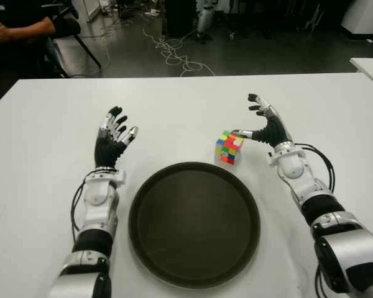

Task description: Pick up the Rubik's Cube and put it in the plate

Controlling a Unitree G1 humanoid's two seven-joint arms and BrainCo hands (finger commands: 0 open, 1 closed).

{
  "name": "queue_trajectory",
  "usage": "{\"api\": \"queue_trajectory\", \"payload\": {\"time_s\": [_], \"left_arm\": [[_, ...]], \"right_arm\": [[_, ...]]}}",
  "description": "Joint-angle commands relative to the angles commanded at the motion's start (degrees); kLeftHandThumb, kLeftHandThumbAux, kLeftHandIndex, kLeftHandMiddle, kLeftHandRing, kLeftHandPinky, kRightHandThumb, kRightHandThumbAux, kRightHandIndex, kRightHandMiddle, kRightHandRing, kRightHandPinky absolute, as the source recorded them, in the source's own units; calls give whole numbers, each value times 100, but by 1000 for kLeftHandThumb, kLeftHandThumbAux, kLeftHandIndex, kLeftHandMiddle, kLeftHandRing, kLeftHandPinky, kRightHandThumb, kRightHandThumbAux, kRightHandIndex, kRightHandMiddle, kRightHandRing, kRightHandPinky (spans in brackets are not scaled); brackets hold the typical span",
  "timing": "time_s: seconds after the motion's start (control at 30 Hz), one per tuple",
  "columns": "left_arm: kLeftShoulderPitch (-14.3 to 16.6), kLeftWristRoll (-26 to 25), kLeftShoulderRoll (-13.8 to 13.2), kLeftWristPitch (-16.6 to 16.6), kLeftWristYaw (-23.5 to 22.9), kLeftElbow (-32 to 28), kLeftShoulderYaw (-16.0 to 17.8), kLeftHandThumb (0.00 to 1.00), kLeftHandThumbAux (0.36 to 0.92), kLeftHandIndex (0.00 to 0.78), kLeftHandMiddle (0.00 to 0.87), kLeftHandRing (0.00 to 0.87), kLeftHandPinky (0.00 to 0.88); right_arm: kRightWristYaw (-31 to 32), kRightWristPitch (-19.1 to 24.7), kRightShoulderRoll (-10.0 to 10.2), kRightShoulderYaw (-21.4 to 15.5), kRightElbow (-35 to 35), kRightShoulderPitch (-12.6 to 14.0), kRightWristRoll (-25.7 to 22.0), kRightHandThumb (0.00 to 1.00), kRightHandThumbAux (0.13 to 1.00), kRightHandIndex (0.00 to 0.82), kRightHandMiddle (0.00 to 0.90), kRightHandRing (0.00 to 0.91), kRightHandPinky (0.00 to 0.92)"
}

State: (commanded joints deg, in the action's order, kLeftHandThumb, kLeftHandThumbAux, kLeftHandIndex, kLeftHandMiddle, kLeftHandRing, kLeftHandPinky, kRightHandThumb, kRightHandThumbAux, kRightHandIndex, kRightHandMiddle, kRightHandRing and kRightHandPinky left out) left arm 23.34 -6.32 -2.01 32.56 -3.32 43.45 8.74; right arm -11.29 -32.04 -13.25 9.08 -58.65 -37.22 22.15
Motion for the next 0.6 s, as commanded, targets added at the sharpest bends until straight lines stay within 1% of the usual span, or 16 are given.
{"api": "queue_trajectory", "payload": {"time_s": [0.1,0.27,0.43,0.6], "left_arm": [[-8,14,5,-4,-3,-24,-5,16,780,44,111,96,94],[-24,-5,1,-88,-35,-85,-9,6,774,43,112,97,95],[-46,31,-8,-167,-10,-151,-30,0,778,41,108,93,89],[-62,38,6,-191,30,-195,-29,0,781,51,122,107,102]], "right_arm": [[-3,11,-57,124,-4,-11,99,0,707,54,74,104,130],[87,231,-117,351,94,9,300,0,650,10,14,23,56],[256,469,-144,470,260,59,361,0,600,1,2,3,13],[310,641,-179,546,369,80,423,0,592,0,0,0,1]]}}
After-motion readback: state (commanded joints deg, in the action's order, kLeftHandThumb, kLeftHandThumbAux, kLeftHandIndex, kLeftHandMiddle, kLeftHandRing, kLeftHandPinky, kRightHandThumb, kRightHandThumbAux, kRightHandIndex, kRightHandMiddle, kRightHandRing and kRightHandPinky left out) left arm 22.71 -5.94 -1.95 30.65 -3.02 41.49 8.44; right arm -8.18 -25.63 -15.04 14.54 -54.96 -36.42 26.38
